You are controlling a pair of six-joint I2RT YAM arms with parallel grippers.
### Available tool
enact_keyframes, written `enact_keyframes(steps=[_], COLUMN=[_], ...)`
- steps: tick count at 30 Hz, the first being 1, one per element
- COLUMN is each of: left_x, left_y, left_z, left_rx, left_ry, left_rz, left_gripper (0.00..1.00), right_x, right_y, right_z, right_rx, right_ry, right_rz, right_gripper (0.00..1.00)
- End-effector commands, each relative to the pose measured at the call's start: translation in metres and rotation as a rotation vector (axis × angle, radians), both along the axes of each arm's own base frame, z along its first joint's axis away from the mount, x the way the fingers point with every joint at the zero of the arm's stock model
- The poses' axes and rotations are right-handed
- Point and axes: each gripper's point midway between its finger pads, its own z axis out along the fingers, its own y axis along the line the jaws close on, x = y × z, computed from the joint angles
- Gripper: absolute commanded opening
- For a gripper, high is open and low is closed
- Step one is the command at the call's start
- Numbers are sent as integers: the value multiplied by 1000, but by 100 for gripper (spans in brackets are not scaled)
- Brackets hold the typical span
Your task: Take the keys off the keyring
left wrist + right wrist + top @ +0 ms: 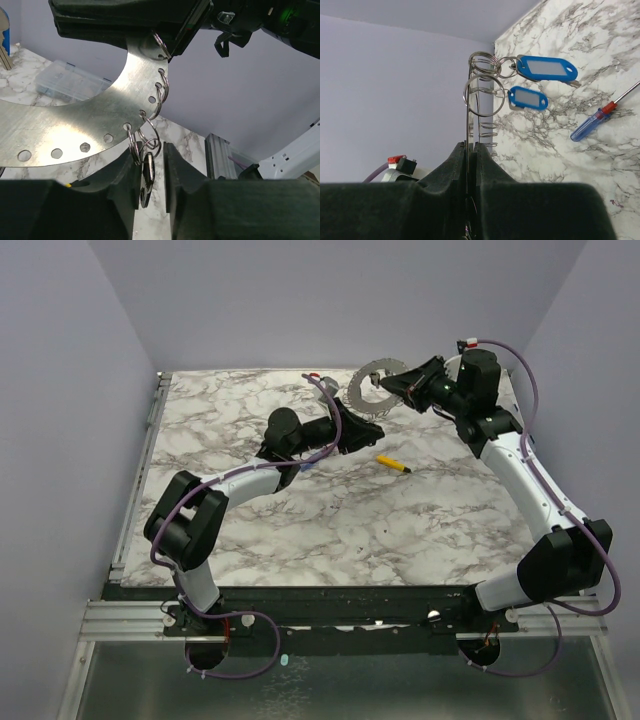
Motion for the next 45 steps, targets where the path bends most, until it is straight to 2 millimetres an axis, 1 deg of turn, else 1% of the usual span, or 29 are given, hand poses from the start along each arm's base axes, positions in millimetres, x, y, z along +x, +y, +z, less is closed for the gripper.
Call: enact_keyframes(steps=[1, 4, 9, 11, 15, 17, 21, 23, 28, 29, 31, 32, 35, 36, 37, 42, 45], left_x=[1, 0, 1, 2, 9, 14, 16, 16, 30, 33, 37, 37, 37, 38, 38, 35, 30], left_y=[1, 2, 3, 4, 12, 14, 19, 22, 35, 37, 39, 39, 40, 39, 38, 38, 39], left_z=[5, 2, -3, -5, -6, -12, -27, -30, -30, -31, -30, -31, -34, -35, -36, -37, -38], left_rx=[-17, -5, 33, 56, 124, 211, 392, 458, 587, 610, 655, 672, 719, 730, 738, 785, 817], left_ry=[-28, -20, -5, 2, 23, 26, 13, -1, -55, -61, -103, -116, -139, -143, -150, -183, -213], left_rz=[13, 17, 27, 31, 53, 69, 96, 107, 184, 198, 200, 188, 176, 172, 167, 137, 105], left_gripper=[20, 7, 0, 0, 0, 0, 0, 0, 0, 0, 0, 0, 0, 0, 0, 0, 0], right_x=[2, 4, 5, 5, 6, 4, -2, -6, -19, -22, -28, -32, -42, -45, -48, -63, -77], right_y=[-8, -13, -18, -19, -24, -25, -22, -20, -13, -12, -10, -9, -9, -10, -12, -14, -13], right_z=[29, 33, 34, 32, 13, -1, -25, -38, -51, -52, -61, -65, -81, -85, -88, -99, -108], right_rx=[34, 39, 48, 46, 21, 11, 1, -1, 17, 23, 30, 31, 28, 26, 22, -27, -66], right_ry=[-54, -57, -58, -59, -48, -35, -21, -13, -32, -41, -33, -27, -14, -10, -10, -41, -52], right_rz=[-19, -34, -41, -43, -57, -50, -20, -2, 70, 84, 109, 118, 148, 156, 162, 222, 281], right_gripper=[1, 0, 1, 1, 1, 1, 1, 2, 12, 15, 24, 31, 55, 60, 63, 69, 75])
